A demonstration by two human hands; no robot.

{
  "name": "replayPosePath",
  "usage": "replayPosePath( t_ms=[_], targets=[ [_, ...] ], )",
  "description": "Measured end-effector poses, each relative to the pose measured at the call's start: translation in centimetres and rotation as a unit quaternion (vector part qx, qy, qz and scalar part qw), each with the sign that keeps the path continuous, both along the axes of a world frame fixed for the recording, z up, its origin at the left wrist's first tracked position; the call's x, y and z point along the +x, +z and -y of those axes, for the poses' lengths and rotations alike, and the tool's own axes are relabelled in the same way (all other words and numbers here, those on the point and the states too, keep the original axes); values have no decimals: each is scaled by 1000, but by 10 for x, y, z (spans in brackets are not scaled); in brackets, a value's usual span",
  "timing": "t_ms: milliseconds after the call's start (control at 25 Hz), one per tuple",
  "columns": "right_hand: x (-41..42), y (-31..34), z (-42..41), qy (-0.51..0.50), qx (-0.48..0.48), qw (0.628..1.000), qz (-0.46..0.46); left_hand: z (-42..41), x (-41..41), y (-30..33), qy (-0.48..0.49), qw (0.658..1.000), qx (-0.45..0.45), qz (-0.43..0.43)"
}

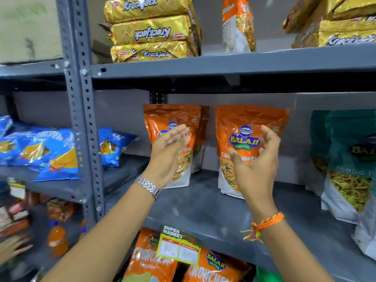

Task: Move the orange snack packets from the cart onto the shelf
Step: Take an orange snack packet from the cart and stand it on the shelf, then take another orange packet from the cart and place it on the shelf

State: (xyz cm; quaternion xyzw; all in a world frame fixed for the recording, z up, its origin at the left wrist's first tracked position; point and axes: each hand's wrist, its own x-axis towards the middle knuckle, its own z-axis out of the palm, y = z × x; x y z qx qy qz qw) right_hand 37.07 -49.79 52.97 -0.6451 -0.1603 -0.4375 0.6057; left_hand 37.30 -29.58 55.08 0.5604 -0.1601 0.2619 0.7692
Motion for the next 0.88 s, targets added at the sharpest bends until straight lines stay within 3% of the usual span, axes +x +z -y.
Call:
replayPosePath(
  t_ms=[240,480,720,880],
  targets=[
    [-47,-45,-104,156,-53,986,-14,-83,-88,-39,97,995,-39,-1],
    [-96,-114,-210,327,-157,927,-93,-181,-183,-110,229,967,-98,-58],
    [-143,-222,-297,421,-256,850,-188,-255,-277,-232,353,901,-180,-179],
    [-166,-326,-331,468,-333,759,-306,-275,-340,-345,419,815,-275,-292]
  ],
)
